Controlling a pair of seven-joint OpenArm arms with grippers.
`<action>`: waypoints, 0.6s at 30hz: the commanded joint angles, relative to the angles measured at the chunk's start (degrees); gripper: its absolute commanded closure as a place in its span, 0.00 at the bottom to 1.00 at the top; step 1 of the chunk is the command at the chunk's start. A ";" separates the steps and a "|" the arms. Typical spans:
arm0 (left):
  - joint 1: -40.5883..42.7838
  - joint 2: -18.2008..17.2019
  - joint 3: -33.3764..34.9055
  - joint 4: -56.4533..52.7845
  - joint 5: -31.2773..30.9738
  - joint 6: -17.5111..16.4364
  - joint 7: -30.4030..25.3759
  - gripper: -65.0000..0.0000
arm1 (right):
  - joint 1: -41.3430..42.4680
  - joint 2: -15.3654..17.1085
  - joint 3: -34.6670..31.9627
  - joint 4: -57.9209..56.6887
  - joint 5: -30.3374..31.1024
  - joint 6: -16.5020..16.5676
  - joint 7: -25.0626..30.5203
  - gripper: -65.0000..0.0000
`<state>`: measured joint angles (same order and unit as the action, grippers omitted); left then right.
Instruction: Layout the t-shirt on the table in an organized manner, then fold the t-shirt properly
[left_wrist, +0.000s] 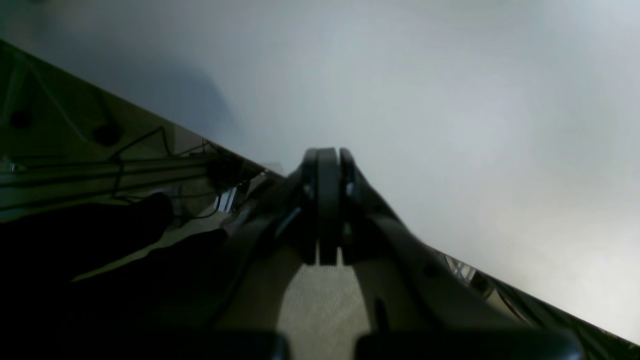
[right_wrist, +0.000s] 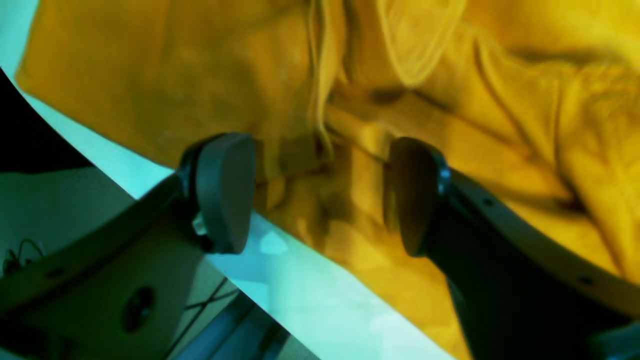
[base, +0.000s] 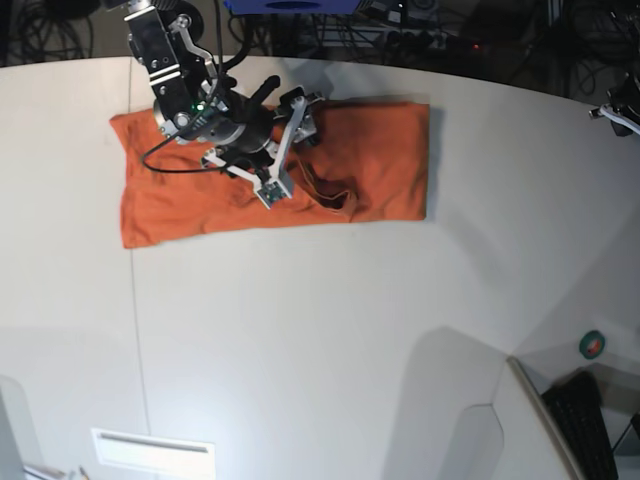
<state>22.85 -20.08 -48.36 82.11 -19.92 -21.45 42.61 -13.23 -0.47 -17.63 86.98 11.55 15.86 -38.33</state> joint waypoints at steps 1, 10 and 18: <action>0.14 -1.24 -0.56 0.93 -0.08 -0.04 -1.07 1.00 | 0.27 -0.28 -0.17 0.45 0.27 0.36 0.74 0.56; 0.05 -1.24 -0.56 0.84 -0.17 -0.04 -1.07 1.00 | 0.97 -0.28 -0.17 -0.34 0.36 0.36 0.74 0.98; 0.05 -1.33 -0.56 0.58 0.01 -0.04 -1.07 1.00 | -0.70 0.07 -0.09 1.50 6.60 0.27 -2.07 1.00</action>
<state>22.85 -20.05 -48.34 81.97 -19.73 -21.45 42.63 -14.15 -0.16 -17.63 87.39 17.43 15.84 -41.10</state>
